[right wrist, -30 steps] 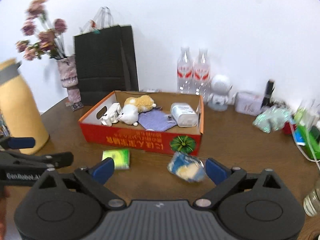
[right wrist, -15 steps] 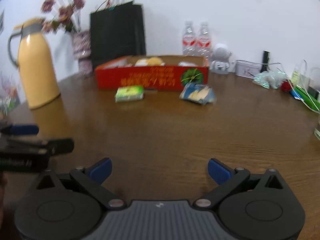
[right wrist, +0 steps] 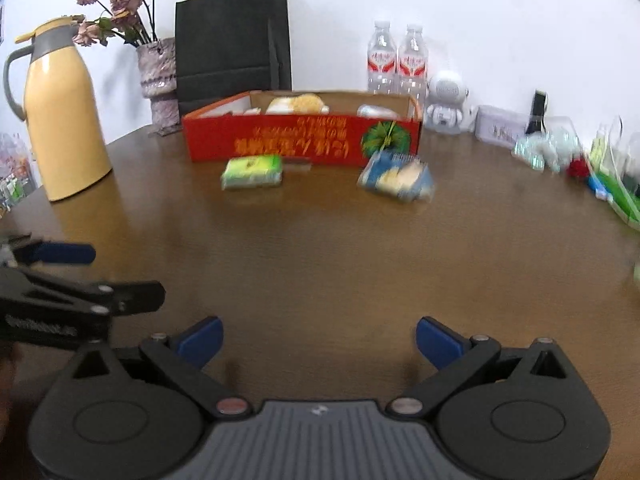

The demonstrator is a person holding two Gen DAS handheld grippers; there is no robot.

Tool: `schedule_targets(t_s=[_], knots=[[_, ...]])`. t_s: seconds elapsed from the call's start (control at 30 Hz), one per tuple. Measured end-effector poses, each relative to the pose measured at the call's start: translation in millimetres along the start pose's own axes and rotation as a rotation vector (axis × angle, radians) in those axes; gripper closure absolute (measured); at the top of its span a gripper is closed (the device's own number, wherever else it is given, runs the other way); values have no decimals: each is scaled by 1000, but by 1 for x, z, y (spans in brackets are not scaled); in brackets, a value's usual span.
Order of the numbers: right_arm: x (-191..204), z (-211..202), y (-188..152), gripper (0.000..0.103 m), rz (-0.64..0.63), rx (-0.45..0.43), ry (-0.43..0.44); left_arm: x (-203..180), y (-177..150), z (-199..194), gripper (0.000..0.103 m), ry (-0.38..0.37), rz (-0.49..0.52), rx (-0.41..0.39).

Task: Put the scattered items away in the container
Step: 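Grasp the green tissue packet with the left tool while the right tool grasps the blue packet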

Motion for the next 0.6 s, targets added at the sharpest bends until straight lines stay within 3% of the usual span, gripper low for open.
schedule_targets(t_s=[0.1, 0.17, 0.23, 0.3, 0.4, 0.47, 0.5, 0.53, 0.57, 0.6], knots=[[-26, 12, 41, 0, -23, -45, -25, 6, 46, 36, 0, -50, 135, -72], [-47, 29, 66, 2, -5, -63, -23, 9, 67, 72, 0, -77, 173, -76], [-66, 51, 83, 4, 29, -49, -24, 9, 73, 109, 0, -100, 190, -11], [-83, 72, 93, 17, 67, -20, -12, 6, 72, 138, 0, -125, 211, 62], [-102, 94, 96, 28, 114, 0, -3, 7, 67, 153, 0, -112, 197, 50], [-110, 105, 100, 30, 127, -8, -2, 10, 62, 154, 0, -142, 145, 42], [-113, 111, 100, 41, 134, -11, 15, 12, 61, 153, 0, -158, 129, 42], [-114, 118, 100, 52, 145, -14, 46, 14, 62, 152, 7, -167, 117, 39], [-112, 123, 100, 77, 157, -14, 83, 16, 63, 151, 13, -171, 101, 31], [-107, 124, 99, 88, 158, -21, 115, 18, 63, 149, 23, -171, 85, 26]])
Point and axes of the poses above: each gripper's, at about its wrist camera, not at the fingertips, and z roughly the way its jaws point, x to its left, y to its top, the point moved 7 cm from there along z, roughly the way its jaws point, and after that the axes turned 9 degrees about y, right-handed, at the moved point
